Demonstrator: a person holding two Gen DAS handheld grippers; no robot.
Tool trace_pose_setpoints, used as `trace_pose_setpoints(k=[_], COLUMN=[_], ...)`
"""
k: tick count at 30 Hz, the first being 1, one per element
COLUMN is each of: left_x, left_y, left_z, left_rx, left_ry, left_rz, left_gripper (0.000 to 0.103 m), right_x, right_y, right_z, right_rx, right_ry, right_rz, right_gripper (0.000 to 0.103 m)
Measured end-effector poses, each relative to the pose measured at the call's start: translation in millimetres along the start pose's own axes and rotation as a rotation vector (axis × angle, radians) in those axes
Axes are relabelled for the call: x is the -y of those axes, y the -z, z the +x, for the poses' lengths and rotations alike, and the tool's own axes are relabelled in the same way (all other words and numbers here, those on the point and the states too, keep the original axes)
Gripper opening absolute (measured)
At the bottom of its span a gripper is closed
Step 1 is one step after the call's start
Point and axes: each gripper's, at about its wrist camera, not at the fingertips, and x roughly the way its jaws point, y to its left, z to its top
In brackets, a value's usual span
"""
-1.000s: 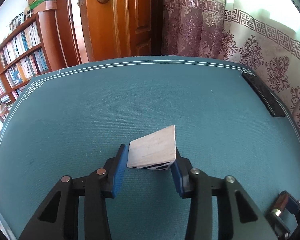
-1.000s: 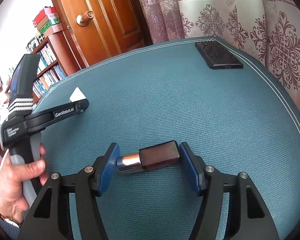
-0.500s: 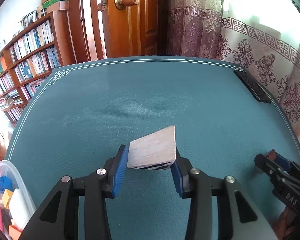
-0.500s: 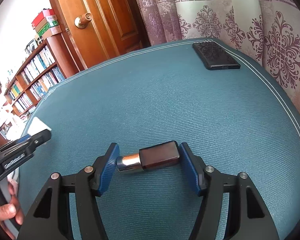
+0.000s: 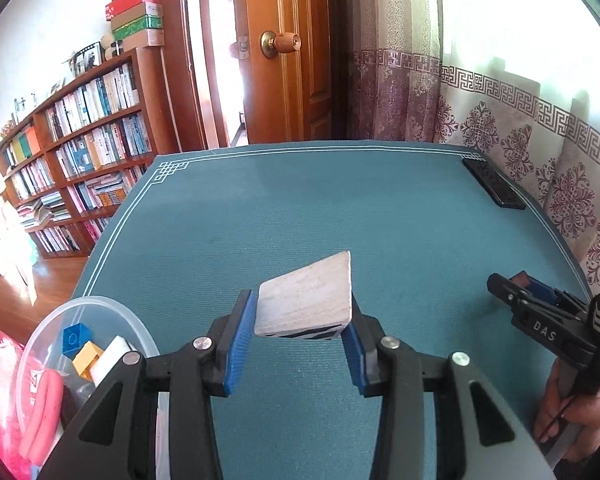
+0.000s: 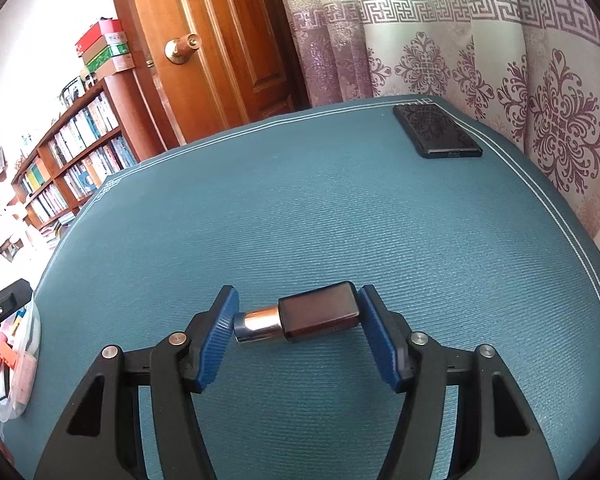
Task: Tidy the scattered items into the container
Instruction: 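Carry the white card and brown bottle over the clear bowl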
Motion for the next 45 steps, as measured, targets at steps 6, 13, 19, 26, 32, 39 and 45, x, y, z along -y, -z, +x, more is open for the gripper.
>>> trace_pose_setpoints(k=[6, 13, 19, 26, 32, 39, 45], left_x=[-14, -34, -60, -86, -111, -149, -177], left_y=[11, 22, 31, 47, 60, 77, 90], left_z=[-17, -34, -40, -44, -49, -59, -65], left_rx=[0.012, 0.046, 0.052, 0.057, 0.054, 0.044, 0.032], left_ry=[-0.010, -0.032, -0.045, -0.083, -0.085, -0.115, -0.136], left_rz=[-0.015, -0.047, -0.087, -0.112, -0.150, -0.205, -0.237], left_gripper=[0.046, 0.046, 0.046, 0.046, 0.046, 0.046, 0.046], right_x=[-14, -23, -38, -56, -65, -83, -120], right_y=[4, 7, 17, 34, 48, 52, 53], right_z=[-6, -11, -14, -29, -41, -55, -68], right_rx=[0.028, 0.044, 0.032, 0.030, -0.001, -0.015, 0.001], right_ry=[-0.006, 0.000, -0.004, -0.015, -0.046, -0.111, -0.179], right_rz=[-0.050, -0.064, -0.093, -0.132, -0.112, -0.087, -0.133], right_gripper=[0.065, 0.065, 0.065, 0.065, 0.065, 0.065, 0.065])
